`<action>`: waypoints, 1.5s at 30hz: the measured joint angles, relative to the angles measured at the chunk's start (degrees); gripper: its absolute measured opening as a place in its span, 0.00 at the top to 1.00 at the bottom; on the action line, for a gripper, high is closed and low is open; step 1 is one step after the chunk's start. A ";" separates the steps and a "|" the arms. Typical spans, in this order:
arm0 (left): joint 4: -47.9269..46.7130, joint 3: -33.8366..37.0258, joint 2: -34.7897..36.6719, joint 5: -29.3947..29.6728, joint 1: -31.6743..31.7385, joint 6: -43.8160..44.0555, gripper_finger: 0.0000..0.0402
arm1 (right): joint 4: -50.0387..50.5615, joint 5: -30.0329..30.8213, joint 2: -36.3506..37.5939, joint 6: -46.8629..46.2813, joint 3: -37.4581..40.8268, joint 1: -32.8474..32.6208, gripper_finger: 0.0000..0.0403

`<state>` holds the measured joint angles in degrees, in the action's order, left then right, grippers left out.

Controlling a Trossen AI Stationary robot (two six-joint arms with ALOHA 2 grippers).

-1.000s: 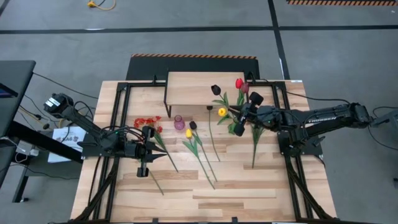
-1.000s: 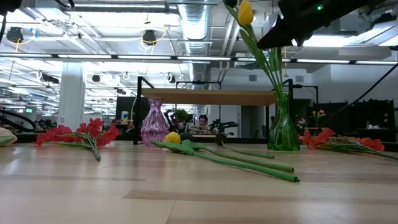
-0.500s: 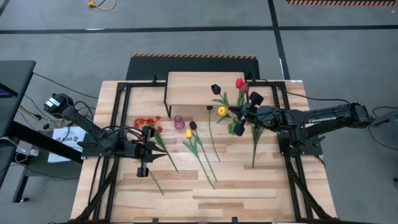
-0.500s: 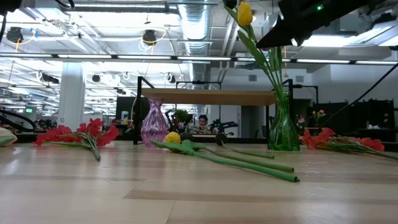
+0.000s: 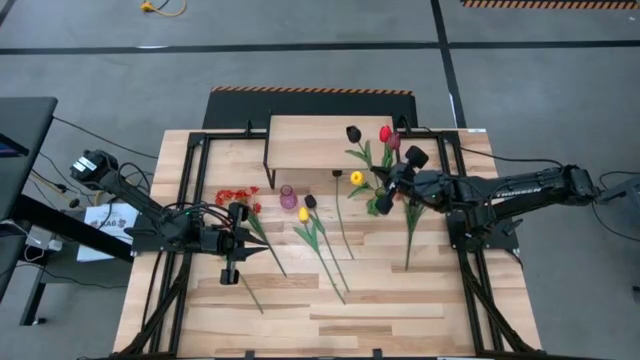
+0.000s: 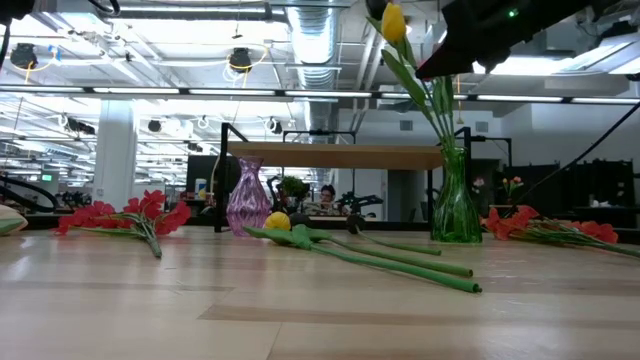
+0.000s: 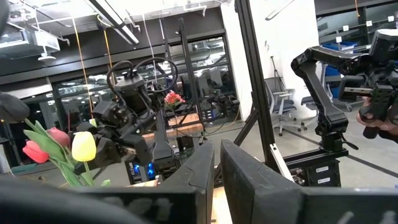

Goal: Pick and place flowers into a vace then onto a shelf
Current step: Put the bottom left black tulip into the green vase

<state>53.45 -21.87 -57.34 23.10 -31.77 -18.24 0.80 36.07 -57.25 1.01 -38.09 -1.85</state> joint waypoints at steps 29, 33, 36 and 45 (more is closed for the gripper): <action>-0.28 0.00 0.00 0.01 -0.02 0.48 0.96 | 9.54 -0.55 0.00 -3.95 0.00 -0.04 1.00; -0.28 0.00 0.00 0.01 -0.02 0.48 0.96 | 10.64 -0.77 0.00 -4.60 0.00 -0.04 1.00; -0.28 0.00 0.00 0.01 -0.02 0.48 0.96 | 11.49 -1.33 -0.01 -5.25 0.00 -0.04 1.00; -0.28 0.00 0.00 0.01 -0.02 0.48 0.96 | 13.71 -1.73 -0.07 -6.24 0.00 -0.04 1.00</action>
<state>53.17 -21.87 -57.34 23.11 -31.79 -17.76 14.51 34.35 -57.32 -5.22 -38.09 -1.89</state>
